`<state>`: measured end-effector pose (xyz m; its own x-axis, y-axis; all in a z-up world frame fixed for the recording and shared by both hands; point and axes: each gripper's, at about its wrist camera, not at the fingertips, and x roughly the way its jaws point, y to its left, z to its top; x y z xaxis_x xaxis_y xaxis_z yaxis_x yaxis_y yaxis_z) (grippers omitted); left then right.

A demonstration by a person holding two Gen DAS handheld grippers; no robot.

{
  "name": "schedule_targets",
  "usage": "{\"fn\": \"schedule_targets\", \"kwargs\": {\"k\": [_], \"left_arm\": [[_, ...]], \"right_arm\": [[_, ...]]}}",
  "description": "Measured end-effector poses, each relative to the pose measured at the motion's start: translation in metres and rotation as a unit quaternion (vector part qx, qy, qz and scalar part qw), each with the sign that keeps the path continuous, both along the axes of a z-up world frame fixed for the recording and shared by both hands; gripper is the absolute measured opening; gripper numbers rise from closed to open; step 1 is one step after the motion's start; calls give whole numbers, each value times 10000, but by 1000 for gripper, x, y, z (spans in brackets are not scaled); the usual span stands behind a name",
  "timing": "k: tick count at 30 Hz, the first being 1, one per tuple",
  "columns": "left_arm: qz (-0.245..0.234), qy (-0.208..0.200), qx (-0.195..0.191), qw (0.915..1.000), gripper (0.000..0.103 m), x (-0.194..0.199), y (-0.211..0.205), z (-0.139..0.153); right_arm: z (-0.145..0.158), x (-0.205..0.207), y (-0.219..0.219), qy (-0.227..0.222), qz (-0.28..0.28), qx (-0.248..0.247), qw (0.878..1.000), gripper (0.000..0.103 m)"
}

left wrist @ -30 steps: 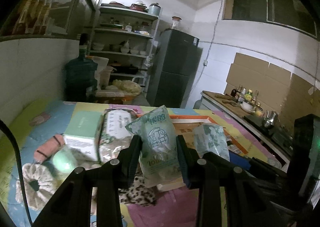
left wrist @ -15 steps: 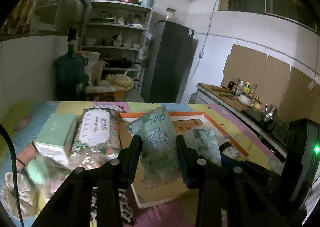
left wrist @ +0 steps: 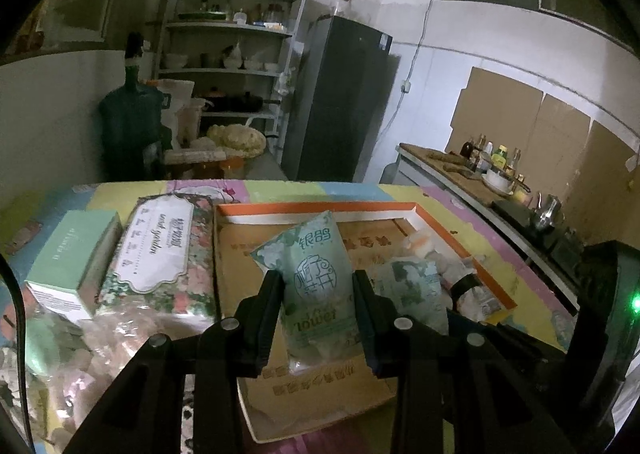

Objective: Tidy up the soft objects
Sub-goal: 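Carry both tissue packs into the box lid and lower them beside the bear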

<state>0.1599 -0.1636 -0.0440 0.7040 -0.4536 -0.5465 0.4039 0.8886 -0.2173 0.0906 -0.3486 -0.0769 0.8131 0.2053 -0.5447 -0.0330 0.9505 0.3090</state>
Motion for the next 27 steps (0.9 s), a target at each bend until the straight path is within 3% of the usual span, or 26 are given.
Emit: {"fn": "schedule_targets", "kwargs": {"k": [7,20,27], "left_arm": [[-66,205,101,9997,36,11,-12,-12],[-175,722,314,9967,36,31,-31,-39],[-227,724,402,9963,36,35,-34,-41]], "right_arm": [[-10,8,-15,222,-96,137,9996,46],[-12,11,-27,413,-286,-58,9987,46],[-11,13,-27,468,-228,-156,9985,46]]}}
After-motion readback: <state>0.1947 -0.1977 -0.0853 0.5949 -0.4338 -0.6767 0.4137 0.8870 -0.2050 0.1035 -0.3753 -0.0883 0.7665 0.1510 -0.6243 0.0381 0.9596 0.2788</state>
